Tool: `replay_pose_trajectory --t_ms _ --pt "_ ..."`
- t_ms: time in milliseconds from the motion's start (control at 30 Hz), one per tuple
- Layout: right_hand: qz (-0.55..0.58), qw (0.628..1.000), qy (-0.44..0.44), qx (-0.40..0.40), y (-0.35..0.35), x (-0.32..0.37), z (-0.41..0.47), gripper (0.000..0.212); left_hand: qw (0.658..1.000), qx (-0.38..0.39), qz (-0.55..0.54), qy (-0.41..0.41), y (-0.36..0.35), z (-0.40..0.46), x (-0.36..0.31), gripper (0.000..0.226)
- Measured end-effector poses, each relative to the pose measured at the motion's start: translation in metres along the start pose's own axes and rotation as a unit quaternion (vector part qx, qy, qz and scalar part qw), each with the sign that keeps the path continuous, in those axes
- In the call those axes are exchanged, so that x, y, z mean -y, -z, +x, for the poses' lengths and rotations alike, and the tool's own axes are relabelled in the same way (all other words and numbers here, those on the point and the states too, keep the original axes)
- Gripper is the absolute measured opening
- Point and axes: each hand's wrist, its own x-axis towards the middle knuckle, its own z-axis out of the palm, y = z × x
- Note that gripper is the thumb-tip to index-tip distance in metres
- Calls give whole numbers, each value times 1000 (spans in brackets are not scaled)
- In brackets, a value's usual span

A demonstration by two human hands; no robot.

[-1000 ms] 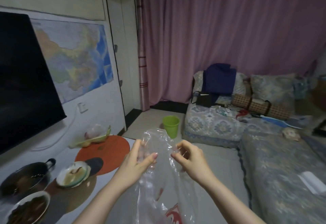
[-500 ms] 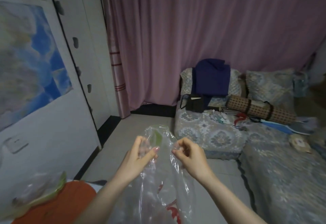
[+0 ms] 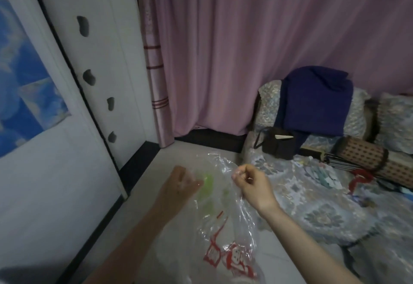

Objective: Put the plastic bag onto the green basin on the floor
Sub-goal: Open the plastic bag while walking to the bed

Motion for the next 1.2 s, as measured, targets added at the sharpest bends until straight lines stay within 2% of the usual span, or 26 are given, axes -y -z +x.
replay_pose_trajectory --t_ms 100,167,333,367,467,533,633,767,833,900,967,1000,1067,1200 --pt "-1 1000 -12 -5 -21 -10 82 24 999 -3 -26 29 -2 79 35 27" --pt "-7 1000 -23 -7 -37 -23 136 24 997 -7 -51 64 -8 137 57 35" --pt "20 996 -80 -38 -77 -63 266 28 984 42 -119 128 -27 278 131 51" --pt "34 993 -102 -51 -83 -71 289 27 980 61 -135 130 -30 304 144 61" --pt "46 980 -167 -96 -94 -96 350 23 965 133 -117 194 -37 370 179 113" --pt "39 971 -198 -126 -97 -116 387 24 944 184 -90 259 -41 406 200 125" --pt "31 953 -252 -163 -103 -154 431 22 914 200 -80 345 -56 448 238 120" --pt "14 934 -307 -181 -113 -222 475 9 908 212 10 362 -87 494 286 100" --pt "5 925 -337 -174 -120 -261 493 7 894 241 52 374 -108 511 314 78" --pt "5 917 -370 -147 -130 -301 509 8 885 255 85 381 -134 526 342 46" --pt "2 907 -402 -122 -141 -341 521 9 882 251 97 387 -162 538 367 14" --pt "-7 904 -412 -111 -147 -360 527 8 884 243 100 387 -177 545 378 6" --pt "-33 902 -420 -100 -155 -397 536 7 887 221 98 392 -206 556 400 20" --pt "-150 900 -406 -51 -172 -462 537 8 884 215 93 403 -264 568 445 28"
